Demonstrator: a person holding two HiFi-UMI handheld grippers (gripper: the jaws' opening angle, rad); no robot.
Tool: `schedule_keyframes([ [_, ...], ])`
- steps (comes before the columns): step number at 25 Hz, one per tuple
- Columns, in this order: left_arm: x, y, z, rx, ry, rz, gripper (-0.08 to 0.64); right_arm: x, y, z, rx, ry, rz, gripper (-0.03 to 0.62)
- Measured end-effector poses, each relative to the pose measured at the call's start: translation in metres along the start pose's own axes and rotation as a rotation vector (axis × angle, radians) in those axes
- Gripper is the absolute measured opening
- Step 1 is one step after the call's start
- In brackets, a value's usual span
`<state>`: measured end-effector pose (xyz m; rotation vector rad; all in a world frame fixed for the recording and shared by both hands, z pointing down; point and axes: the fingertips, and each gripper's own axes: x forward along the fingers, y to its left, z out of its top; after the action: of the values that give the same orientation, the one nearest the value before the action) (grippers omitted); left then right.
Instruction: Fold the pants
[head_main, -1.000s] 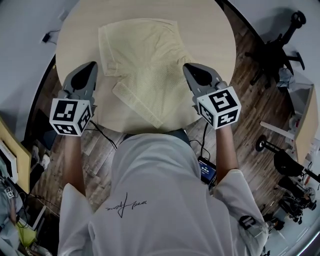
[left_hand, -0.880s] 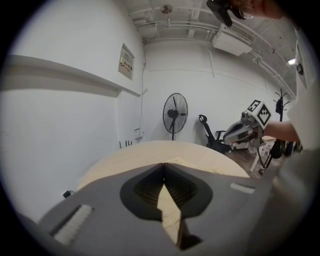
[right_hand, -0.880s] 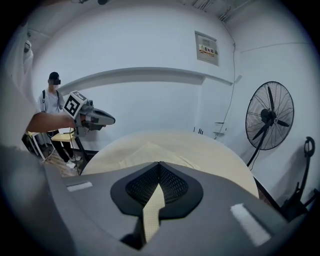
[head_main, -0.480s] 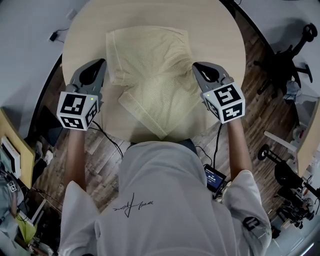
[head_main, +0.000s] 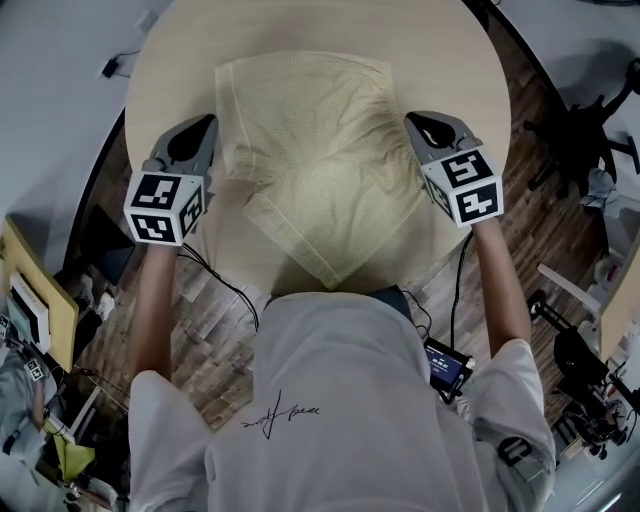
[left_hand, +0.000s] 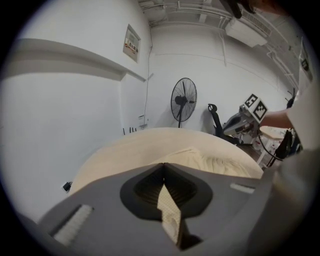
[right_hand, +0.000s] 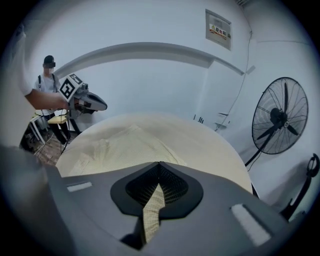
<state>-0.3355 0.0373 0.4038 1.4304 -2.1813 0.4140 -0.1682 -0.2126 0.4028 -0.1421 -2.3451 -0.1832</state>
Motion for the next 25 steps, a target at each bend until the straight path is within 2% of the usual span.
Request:
schedule_keyframes([
  [4,0.028,-0.004,-0.008,0.048,0.053,-0.018,0.049,0.021,-0.031,-0.006,0.03,0.028,-0.025,0.0],
  [8,0.05,0.005,-0.016,0.038,0.088,-0.024,0.049,0.039,-0.05,-0.012,0.045,0.059,-0.03,0.0],
  [11,0.06,0.016,-0.023,0.031,0.115,-0.019,0.049,0.054,-0.052,-0.017,0.069,0.073,-0.003,0.0],
  [16,0.084,0.036,-0.032,0.027,0.167,-0.023,0.049,0.076,-0.056,-0.028,0.043,0.122,0.052,0.0],
  [19,0.098,0.046,-0.04,0.089,0.223,-0.038,0.049,0.088,-0.053,-0.033,0.008,0.147,0.086,0.0],
  [22,0.114,0.054,-0.045,0.151,0.277,-0.095,0.049,0.098,-0.058,-0.036,-0.026,0.17,0.091,0.0],
  [25,0.13,0.068,-0.043,0.251,0.306,-0.091,0.049,0.103,-0.061,-0.036,-0.041,0.191,0.095,0.0],
])
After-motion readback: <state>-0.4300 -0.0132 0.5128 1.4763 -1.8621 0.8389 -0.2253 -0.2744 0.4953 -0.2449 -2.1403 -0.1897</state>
